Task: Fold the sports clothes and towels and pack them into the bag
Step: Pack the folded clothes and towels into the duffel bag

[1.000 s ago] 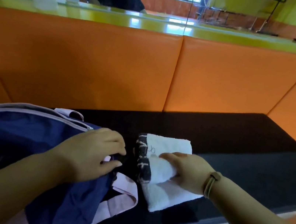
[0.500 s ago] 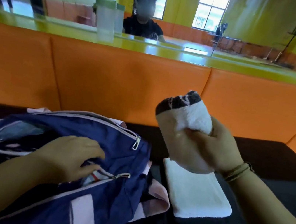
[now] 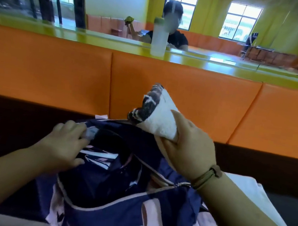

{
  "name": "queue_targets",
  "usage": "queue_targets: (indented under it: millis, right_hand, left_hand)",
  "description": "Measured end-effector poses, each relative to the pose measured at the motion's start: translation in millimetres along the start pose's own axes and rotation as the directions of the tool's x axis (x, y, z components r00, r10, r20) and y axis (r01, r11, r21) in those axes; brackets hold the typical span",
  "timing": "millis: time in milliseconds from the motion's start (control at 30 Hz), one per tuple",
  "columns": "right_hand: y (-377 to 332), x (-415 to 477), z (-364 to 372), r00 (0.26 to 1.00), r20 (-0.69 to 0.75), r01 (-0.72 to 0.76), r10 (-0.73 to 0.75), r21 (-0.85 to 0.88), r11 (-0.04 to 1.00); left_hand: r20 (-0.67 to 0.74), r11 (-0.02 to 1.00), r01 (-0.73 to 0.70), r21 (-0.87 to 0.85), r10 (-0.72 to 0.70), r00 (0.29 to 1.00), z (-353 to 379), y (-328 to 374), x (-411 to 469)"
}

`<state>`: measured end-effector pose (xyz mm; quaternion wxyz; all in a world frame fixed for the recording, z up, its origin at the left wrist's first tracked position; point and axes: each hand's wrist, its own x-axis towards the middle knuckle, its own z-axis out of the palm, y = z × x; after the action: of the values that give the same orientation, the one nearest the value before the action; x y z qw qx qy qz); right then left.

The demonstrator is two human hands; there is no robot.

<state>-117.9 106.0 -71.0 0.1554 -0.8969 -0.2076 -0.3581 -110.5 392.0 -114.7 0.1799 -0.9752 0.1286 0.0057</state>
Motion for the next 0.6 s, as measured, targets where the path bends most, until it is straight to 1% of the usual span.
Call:
queue_targets:
  millis: [67, 100, 200, 267, 367, 433, 467, 533, 600]
  right_hand:
    - [-20, -1, 17, 0.996, -0.009, 0.093, -0.094, -0.068, 0.993]
    - [-29, -4, 26, 0.990, 0.014, 0.138, -0.138, -0.076, 0.988]
    - [-51, -14, 52, 0.952, 0.162, 0.277, -0.260, -0.089, 0.957]
    - [-62, -25, 67, 0.903, 0.277, 0.370, -0.328, -0.114, 0.922]
    - [-74, -37, 80, 0.831, 0.388, 0.452, -0.400, -0.051, 0.890]
    - [-76, -38, 83, 0.771, 0.432, 0.511, -0.468, 0.021, 0.860]
    - [-77, -37, 84, 0.729, 0.447, 0.546, -0.519, 0.078, 0.834]
    - [-76, -31, 86, 0.624, 0.489, 0.593, -0.610, 0.213, 0.777]
    - [-81, -25, 84, 0.528, 0.556, 0.593, -0.642, 0.301, 0.747]
  left_hand:
    - [-0.013, 0.997, 0.079, 0.025, -0.078, 0.997, 0, -8, -5]
    - [-0.012, 0.994, 0.107, 0.017, -0.107, 0.994, -1, -13, -7]
    - [0.023, 0.988, 0.144, -0.052, -0.142, 0.990, -1, -29, -11]
    - [0.054, 0.980, 0.137, -0.144, -0.131, 0.990, -3, -35, -12]
    - [0.068, 0.971, 0.066, -0.230, -0.051, 0.996, -11, -39, -11]
    - [0.071, 0.968, 0.023, -0.250, -0.006, 0.997, -16, -43, -11]
    - [0.075, 0.963, 0.008, -0.268, 0.012, 0.997, -19, -45, -11]
    - [0.067, 0.945, -0.039, -0.324, 0.064, 0.996, -24, -49, -12]
    - [0.076, 0.929, -0.070, -0.364, 0.105, 0.992, -28, -53, -14]
